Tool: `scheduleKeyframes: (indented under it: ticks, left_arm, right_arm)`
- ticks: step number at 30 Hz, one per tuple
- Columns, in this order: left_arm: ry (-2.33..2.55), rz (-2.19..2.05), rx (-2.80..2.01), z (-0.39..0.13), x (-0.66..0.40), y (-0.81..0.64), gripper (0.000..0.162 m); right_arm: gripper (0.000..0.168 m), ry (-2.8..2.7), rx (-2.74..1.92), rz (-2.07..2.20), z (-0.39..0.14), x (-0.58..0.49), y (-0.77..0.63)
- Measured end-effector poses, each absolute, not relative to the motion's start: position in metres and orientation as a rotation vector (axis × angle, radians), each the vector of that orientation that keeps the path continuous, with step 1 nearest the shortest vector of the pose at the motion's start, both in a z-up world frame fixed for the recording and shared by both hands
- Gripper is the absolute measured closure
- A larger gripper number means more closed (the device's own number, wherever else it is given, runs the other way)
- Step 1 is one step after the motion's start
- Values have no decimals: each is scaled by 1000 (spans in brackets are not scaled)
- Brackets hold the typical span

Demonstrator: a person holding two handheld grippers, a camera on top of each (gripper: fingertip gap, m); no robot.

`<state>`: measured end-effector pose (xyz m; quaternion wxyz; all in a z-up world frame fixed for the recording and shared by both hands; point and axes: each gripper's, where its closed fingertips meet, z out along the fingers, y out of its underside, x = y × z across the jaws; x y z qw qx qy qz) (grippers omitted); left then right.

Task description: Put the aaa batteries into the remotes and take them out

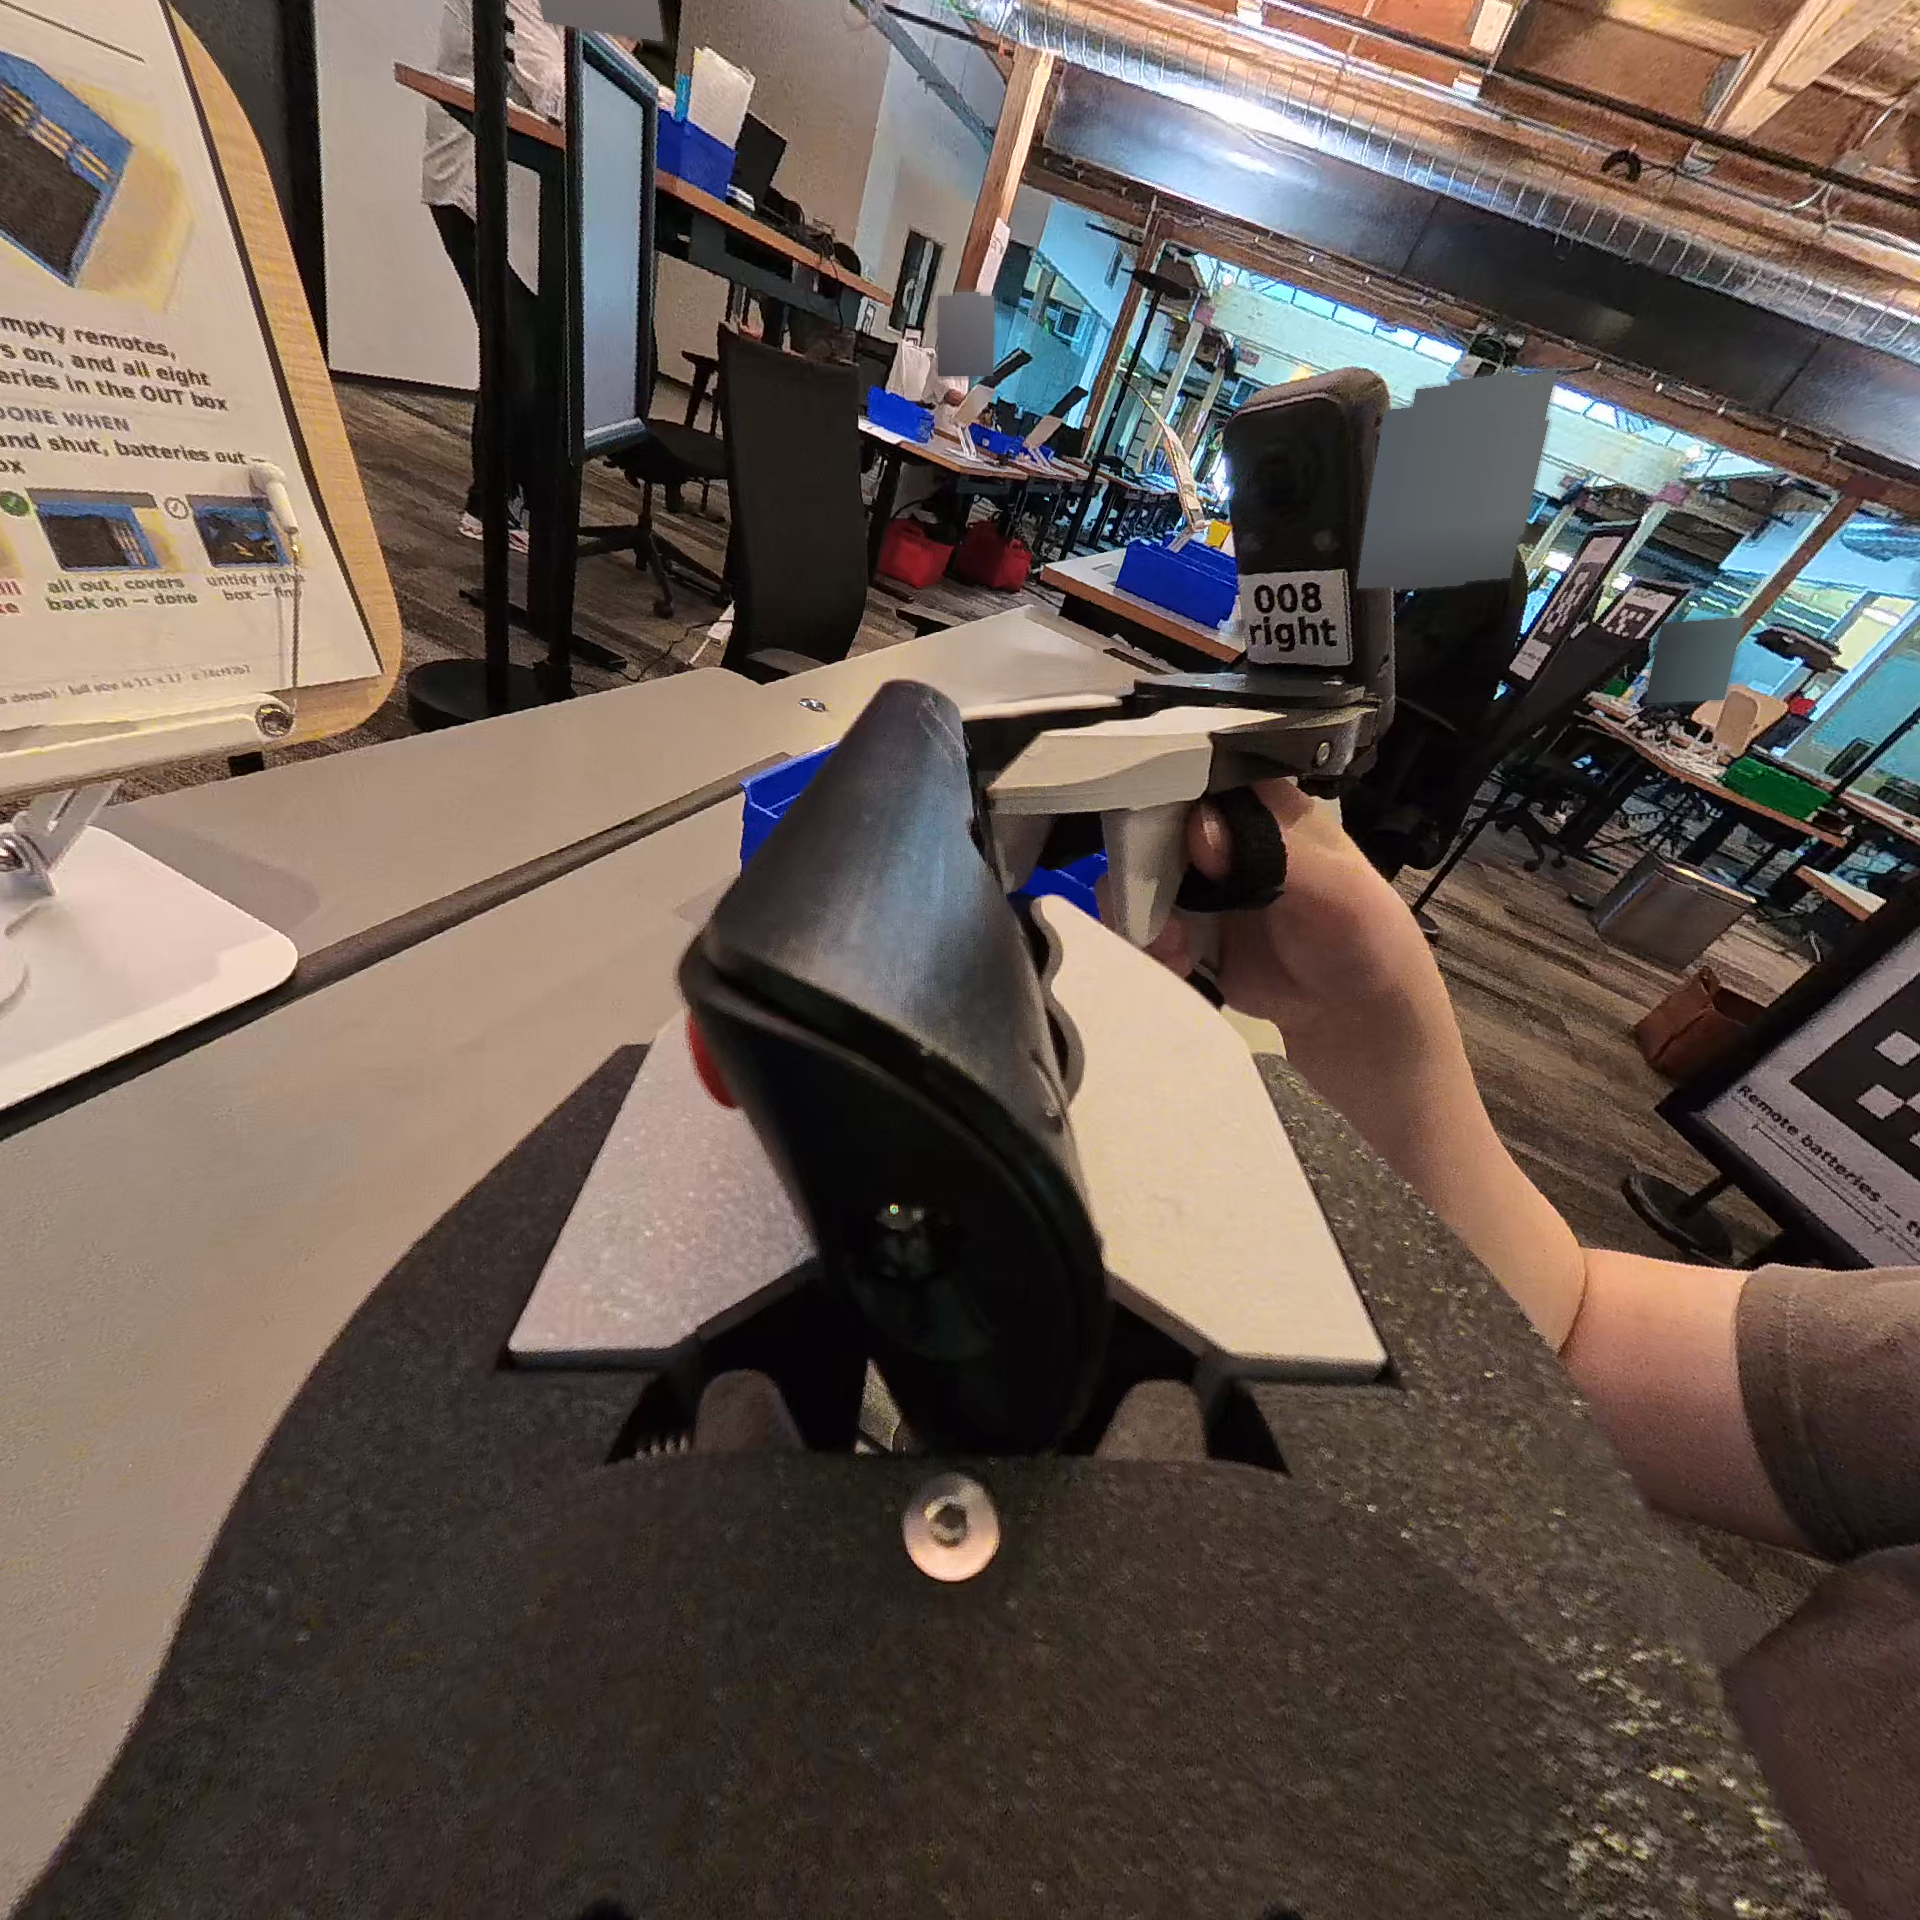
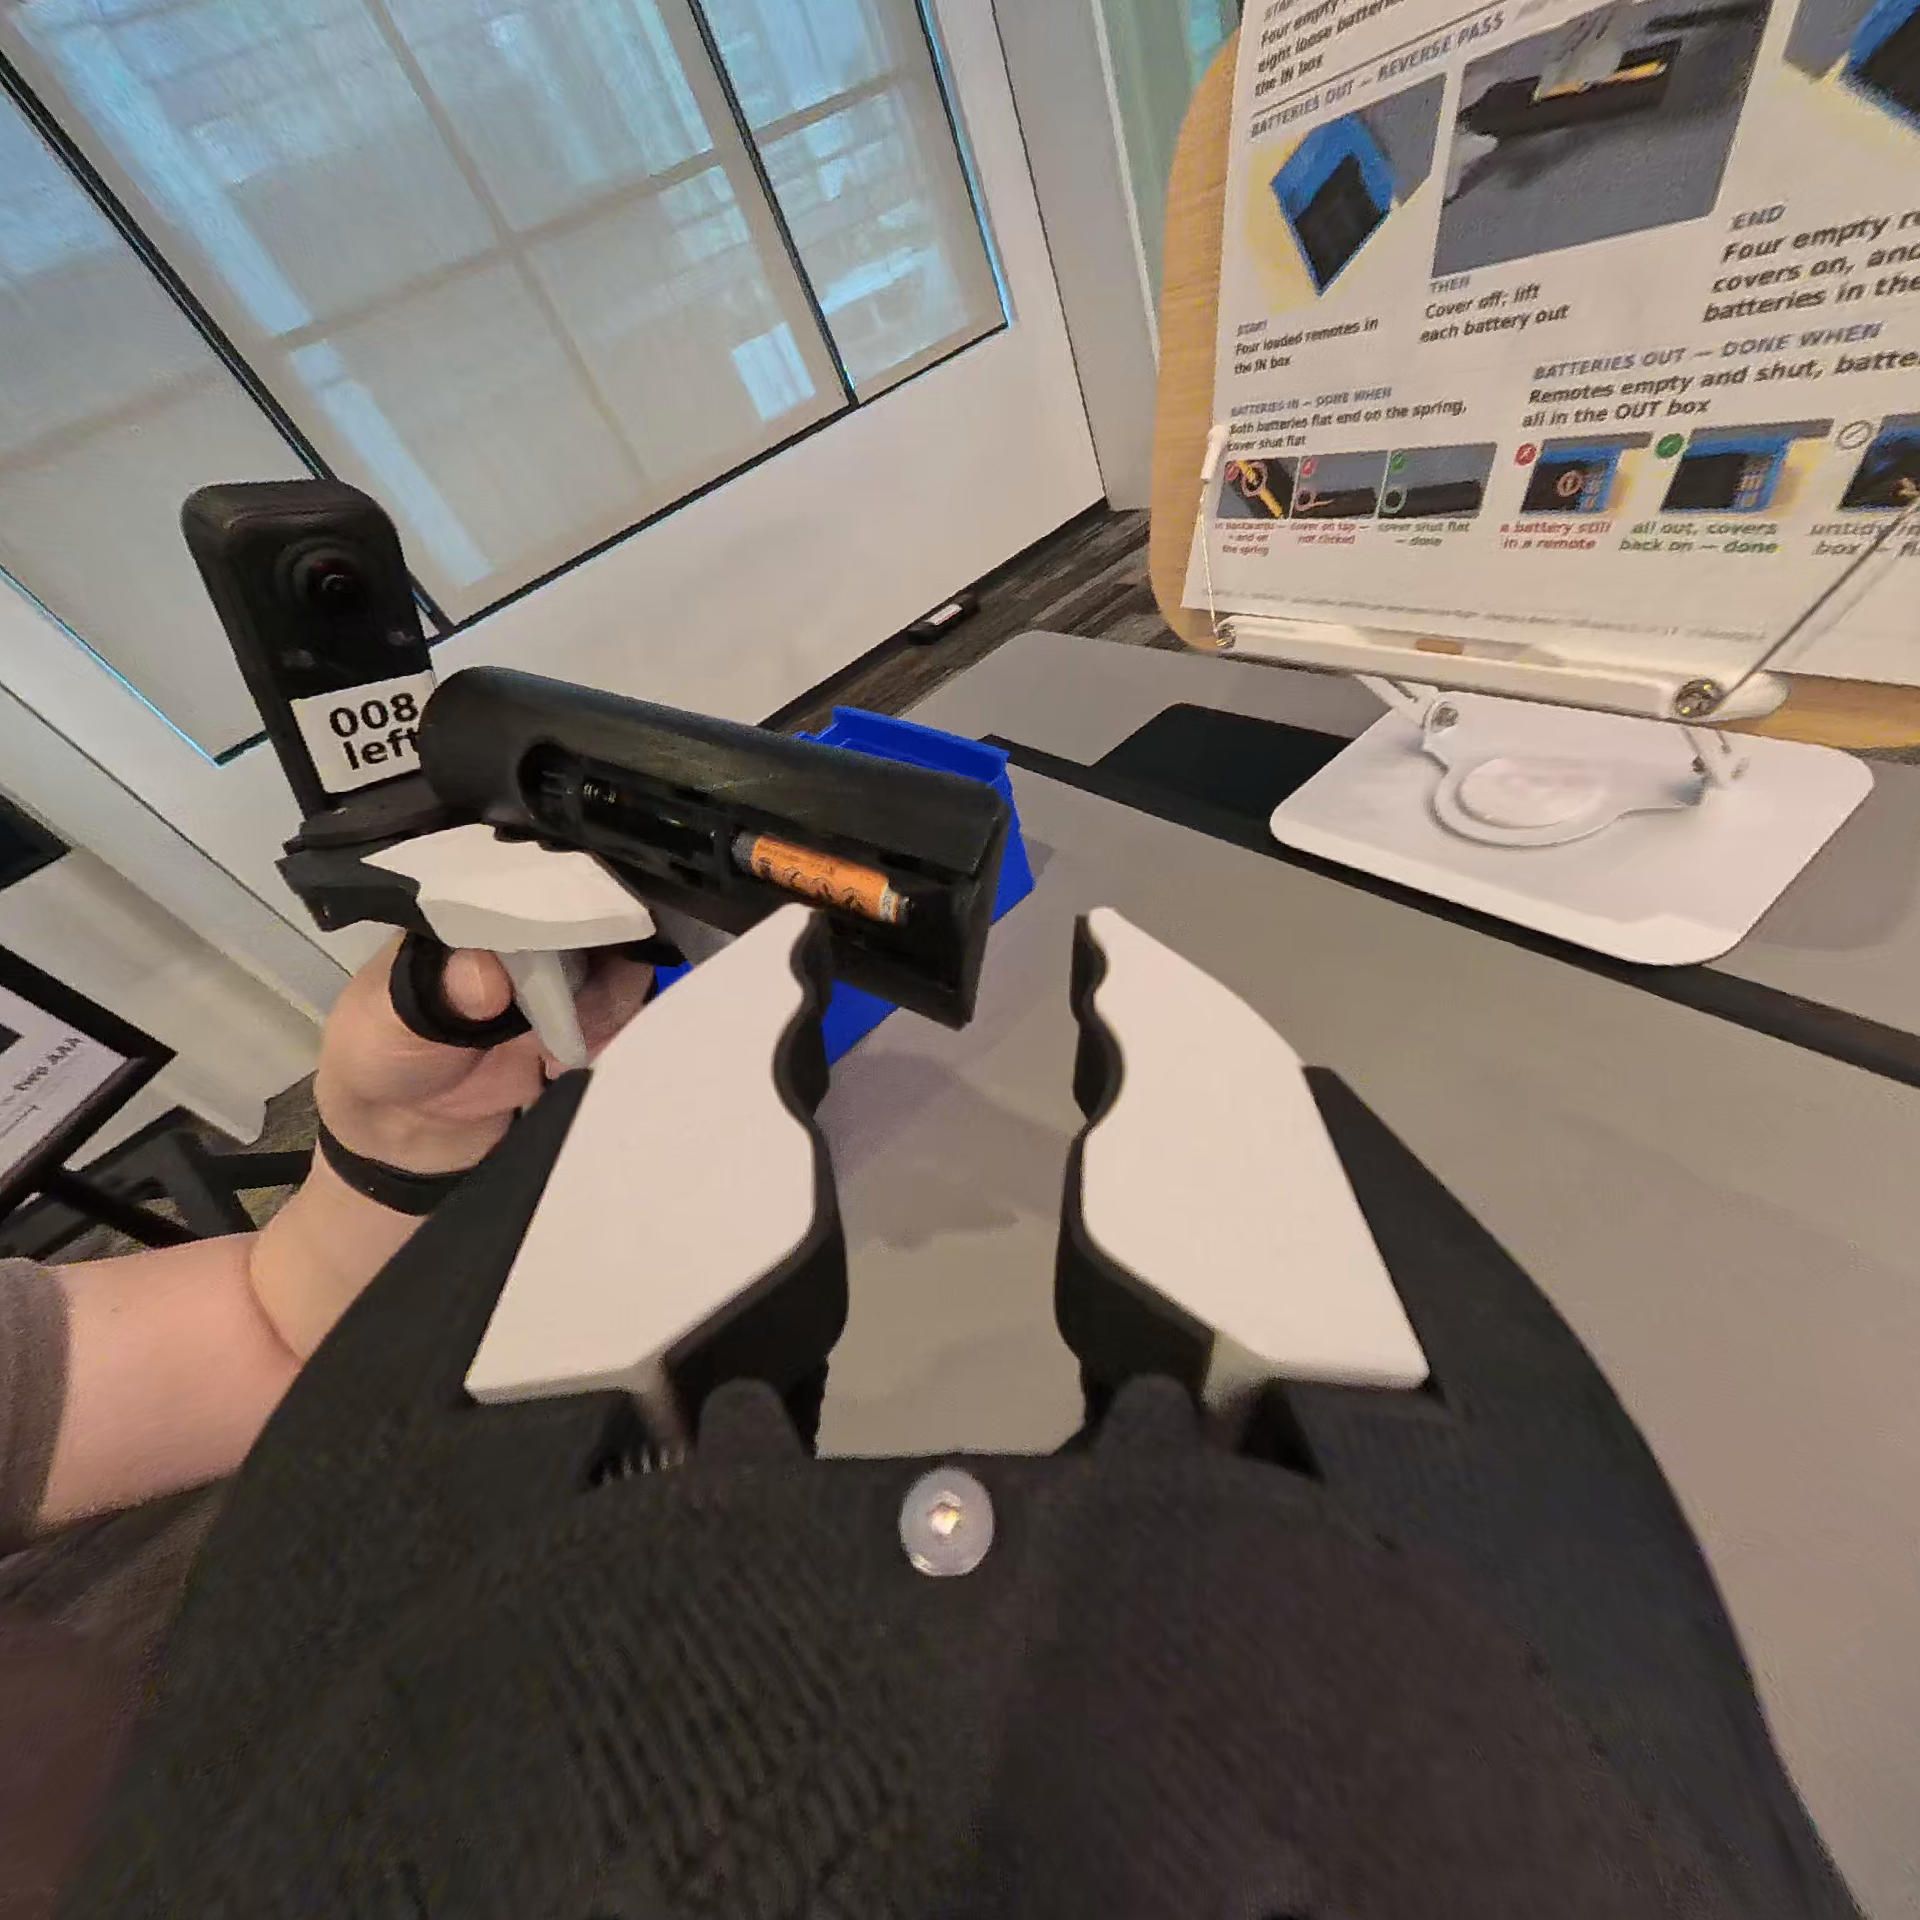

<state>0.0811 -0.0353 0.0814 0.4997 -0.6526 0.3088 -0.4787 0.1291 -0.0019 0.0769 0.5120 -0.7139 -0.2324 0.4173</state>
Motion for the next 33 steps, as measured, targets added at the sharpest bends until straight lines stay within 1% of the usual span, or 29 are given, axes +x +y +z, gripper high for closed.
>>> scheduleKeyframes:
  ticks: [1, 2, 3, 11, 29, 33]
  left_arm:
    - [756, -1157, -1582, 81, 82, -36, 136]
    - [765, -1156, -1584, 80, 83, -37, 136]
    - [765, -1156, -1578, 81, 83, -37, 136]
    - [789, -1090, -1576, 80, 83, -39, 136]
    - [865, -942, -1581, 76, 84, -40, 135]
    - [858, -902, -1572, 77, 84, -39, 135]
  right_arm:
    - [125, -562, -1704, 1009, 79, 128, -3]
    - [134, -564, -1693, 1007, 81, 127, -5]
    - [138, -562, -1688, 995, 83, 128, -5]
    - [136, -572, -1701, 894, 82, 127, -6]
    - [137, -613, -1742, 979, 75, 128, -7]
    - [137, -609, -1725, 924, 77, 128, -4]
